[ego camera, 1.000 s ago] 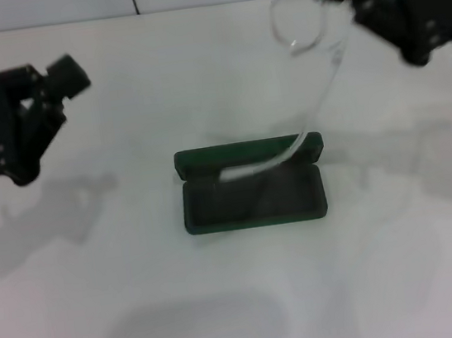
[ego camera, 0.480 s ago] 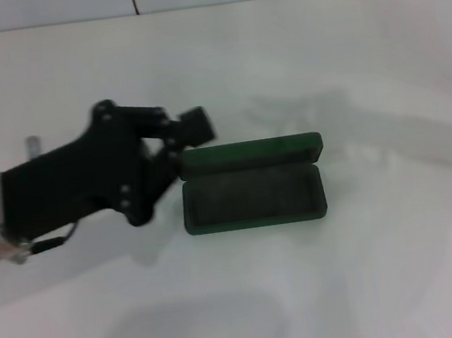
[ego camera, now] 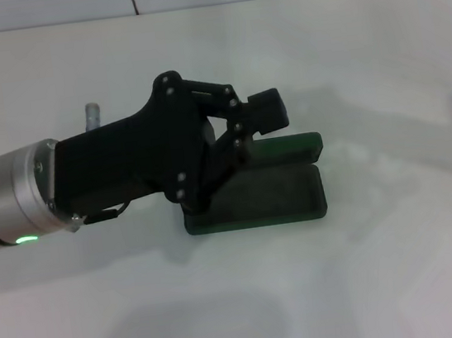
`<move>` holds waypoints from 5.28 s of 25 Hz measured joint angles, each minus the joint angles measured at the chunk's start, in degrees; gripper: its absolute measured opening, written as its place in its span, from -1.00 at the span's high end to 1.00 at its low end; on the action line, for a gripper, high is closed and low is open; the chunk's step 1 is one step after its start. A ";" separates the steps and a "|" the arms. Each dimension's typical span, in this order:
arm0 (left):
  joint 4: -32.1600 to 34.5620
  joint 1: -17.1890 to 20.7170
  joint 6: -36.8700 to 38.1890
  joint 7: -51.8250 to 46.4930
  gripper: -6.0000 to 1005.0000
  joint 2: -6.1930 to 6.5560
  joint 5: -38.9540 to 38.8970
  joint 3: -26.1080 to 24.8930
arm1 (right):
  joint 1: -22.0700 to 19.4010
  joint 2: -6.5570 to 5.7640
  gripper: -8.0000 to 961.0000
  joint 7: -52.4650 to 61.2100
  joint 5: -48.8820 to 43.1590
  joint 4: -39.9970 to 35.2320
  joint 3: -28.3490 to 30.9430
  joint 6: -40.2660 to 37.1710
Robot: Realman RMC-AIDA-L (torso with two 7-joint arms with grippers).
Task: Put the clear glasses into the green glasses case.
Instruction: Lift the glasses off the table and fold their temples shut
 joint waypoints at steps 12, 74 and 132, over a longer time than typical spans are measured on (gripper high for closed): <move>-0.04 -0.72 -0.31 1.11 0.92 -0.40 -4.19 3.40 | 4.28 0.18 0.84 2.18 1.35 6.01 -5.25 0.08; -0.18 -4.76 -9.75 1.27 0.92 -0.04 -25.01 18.04 | 5.97 0.13 0.84 1.12 0.96 6.51 -12.74 4.11; 2.33 -2.74 -7.96 -3.93 0.92 2.89 -23.34 13.60 | 2.55 -0.48 0.84 -0.09 -6.73 5.64 -15.51 8.04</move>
